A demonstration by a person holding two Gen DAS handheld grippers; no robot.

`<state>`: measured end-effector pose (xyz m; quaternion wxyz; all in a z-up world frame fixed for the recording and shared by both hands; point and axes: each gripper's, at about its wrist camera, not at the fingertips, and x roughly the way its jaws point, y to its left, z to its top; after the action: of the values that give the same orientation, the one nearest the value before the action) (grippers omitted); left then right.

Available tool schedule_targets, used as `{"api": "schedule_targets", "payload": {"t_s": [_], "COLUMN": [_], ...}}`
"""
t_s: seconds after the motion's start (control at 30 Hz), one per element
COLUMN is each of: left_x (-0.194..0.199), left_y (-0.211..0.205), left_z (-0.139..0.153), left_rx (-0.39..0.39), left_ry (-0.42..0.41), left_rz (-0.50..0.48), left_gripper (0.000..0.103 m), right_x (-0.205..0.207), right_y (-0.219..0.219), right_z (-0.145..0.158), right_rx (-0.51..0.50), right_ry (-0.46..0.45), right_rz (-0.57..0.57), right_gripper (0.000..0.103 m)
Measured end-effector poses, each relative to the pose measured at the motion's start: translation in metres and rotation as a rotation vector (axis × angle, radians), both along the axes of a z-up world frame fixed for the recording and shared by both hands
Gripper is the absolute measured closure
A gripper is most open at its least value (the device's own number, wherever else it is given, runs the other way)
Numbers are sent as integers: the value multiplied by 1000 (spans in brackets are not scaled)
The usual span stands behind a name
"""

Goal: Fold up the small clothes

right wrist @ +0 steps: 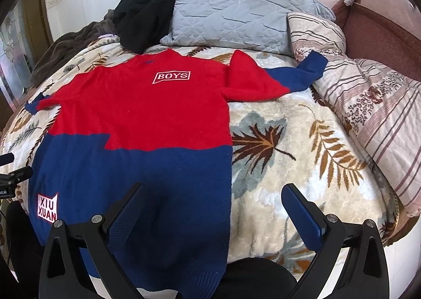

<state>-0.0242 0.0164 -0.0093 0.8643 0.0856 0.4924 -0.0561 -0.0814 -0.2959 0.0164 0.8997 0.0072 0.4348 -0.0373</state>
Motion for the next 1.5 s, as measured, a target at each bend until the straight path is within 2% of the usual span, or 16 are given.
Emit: {"api": "schedule_targets", "payload": {"t_s": [0.4, 0.67, 0.77, 0.8, 0.83, 0.87, 0.9, 0.93, 0.97, 1.0, 1.1, 1.23, 1.33, 1.43, 1.47, 1.5], "left_x": [5, 12, 2, -3, -6, -8, -11, -13, -15, -16, -15, -8, -13, -14, -10, -4], "left_y": [12, 63, 52, 44, 38, 32, 25, 22, 21, 23, 35, 45, 50, 54, 52, 49], "left_z": [-4, -17, -34, -41, -45, -47, -47, -44, -38, -32, -18, -45, -32, -4, 10, 18], "left_rx": [-11, -136, -151, -173, -201, -214, -169, -141, -141, -157, -179, -167, -193, -244, -255, -260], "left_ry": [36, 138, 202, 228, 250, 267, 252, 230, 224, 224, 205, 279, 251, 175, 141, 110], "left_rz": [15, 118, 55, 18, -14, -35, -47, -62, -80, -77, -45, 18, 6, -27, -43, -54], "left_gripper": [0, 0, 0, 6, 13, 36, 49, 61, 90, 93, 93, 91, 91, 91, 87, 75], "right_x": [4, 4, 8, 9, 8, 4, 2, -1, -5, -10, -18, -12, -7, 4, 11, 18], "right_y": [-14, -29, -27, -26, -26, -26, -27, -30, -35, -39, -49, -50, -50, -54, -54, -53], "right_z": [-13, -44, -62, -68, -70, -65, -59, -53, -43, -31, -17, -54, -58, -34, -23, -14], "right_rx": [40, 131, 194, 220, 236, 234, 258, 286, 316, 332, 303, 282, 300, 297, 292, 288], "right_ry": [46, 152, 216, 241, 241, 207, 189, 173, 142, 109, 74, 193, 230, 157, 115, 79], "right_rz": [-28, -22, 16, 34, 45, 51, 72, 75, 76, 82, 83, 38, 21, 15, 26, 37], "right_gripper": [6, 8, 29, 55, 64, 75, 96, 97, 97, 97, 97, 97, 89, 88, 87, 83]}}
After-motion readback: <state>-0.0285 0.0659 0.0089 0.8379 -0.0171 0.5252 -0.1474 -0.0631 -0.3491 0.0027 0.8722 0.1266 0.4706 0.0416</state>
